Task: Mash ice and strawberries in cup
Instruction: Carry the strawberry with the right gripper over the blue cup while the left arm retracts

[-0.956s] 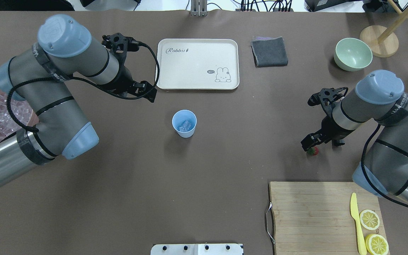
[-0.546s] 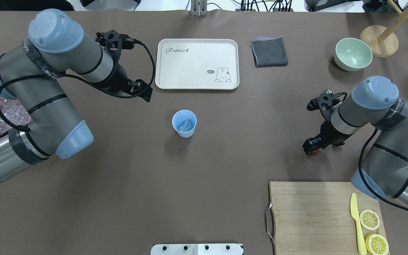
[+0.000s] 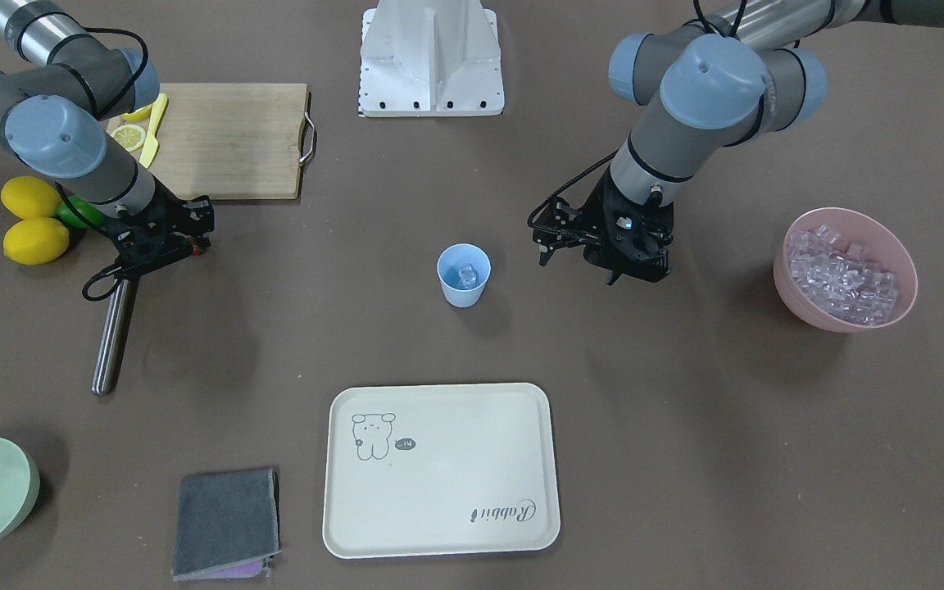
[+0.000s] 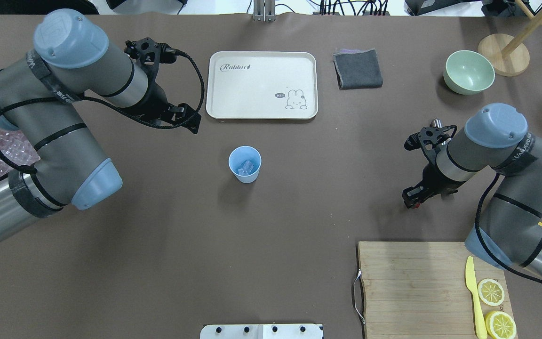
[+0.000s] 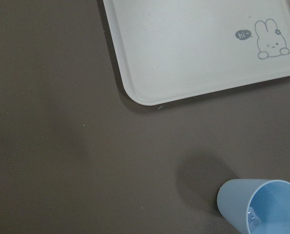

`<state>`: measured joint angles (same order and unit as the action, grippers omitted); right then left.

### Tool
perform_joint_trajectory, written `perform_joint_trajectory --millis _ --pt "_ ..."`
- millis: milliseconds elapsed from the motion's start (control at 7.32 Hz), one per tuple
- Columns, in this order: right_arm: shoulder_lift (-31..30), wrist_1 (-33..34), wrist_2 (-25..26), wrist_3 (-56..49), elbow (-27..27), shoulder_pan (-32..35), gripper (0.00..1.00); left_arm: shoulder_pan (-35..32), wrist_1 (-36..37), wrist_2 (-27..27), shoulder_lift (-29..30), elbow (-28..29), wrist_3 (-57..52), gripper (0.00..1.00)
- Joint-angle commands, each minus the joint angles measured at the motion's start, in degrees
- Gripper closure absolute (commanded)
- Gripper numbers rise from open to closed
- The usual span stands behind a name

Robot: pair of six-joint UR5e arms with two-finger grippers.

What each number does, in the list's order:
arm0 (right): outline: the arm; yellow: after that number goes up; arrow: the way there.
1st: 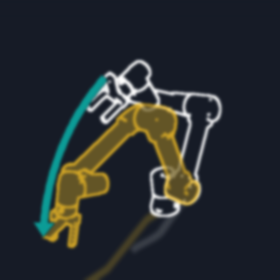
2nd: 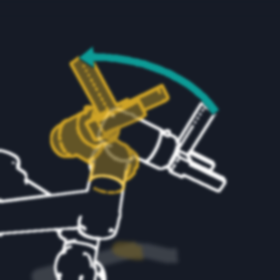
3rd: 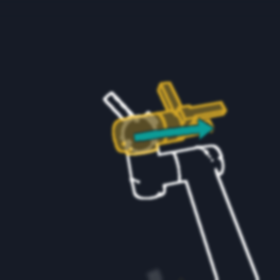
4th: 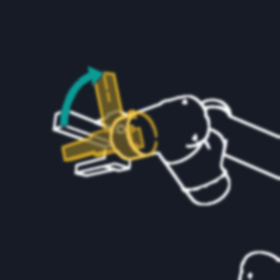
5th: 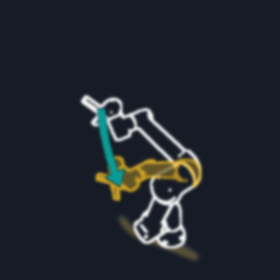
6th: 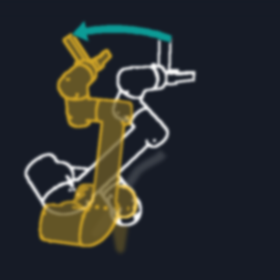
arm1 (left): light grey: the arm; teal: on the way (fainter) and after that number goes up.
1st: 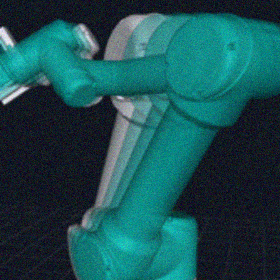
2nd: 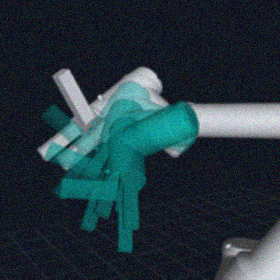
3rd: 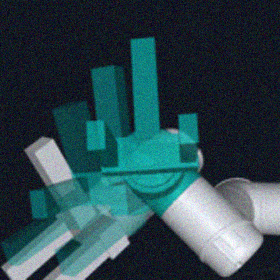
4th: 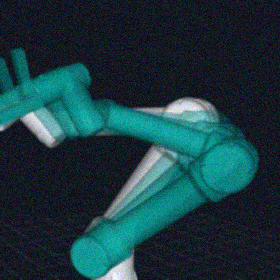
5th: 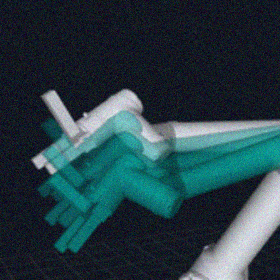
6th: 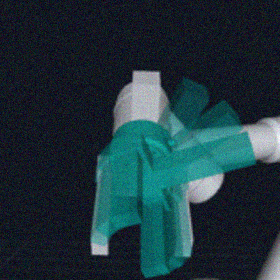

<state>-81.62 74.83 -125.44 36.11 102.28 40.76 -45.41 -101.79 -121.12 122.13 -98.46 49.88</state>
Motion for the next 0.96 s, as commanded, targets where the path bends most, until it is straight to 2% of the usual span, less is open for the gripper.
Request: perform_joint_trajectory --millis 0,546,820 --pt "1.9 0.1 -0.3 1.9 3.1 1.2 1.00 -3.6 2.1 -1.7 -2.7 -1.7 -7.5 0.02" --pt "16.1 1.1 1.4 16.8 1.2 0.0 1.00 -15.2 3.6 -8.2 -18.3 -6.0 -21.6 0.02" --pt "23.7 3.6 6.0 21.3 -2.2 -2.7 1.00 -19.5 3.3 -8.7 -24.8 -6.4 -28.5 0.02"
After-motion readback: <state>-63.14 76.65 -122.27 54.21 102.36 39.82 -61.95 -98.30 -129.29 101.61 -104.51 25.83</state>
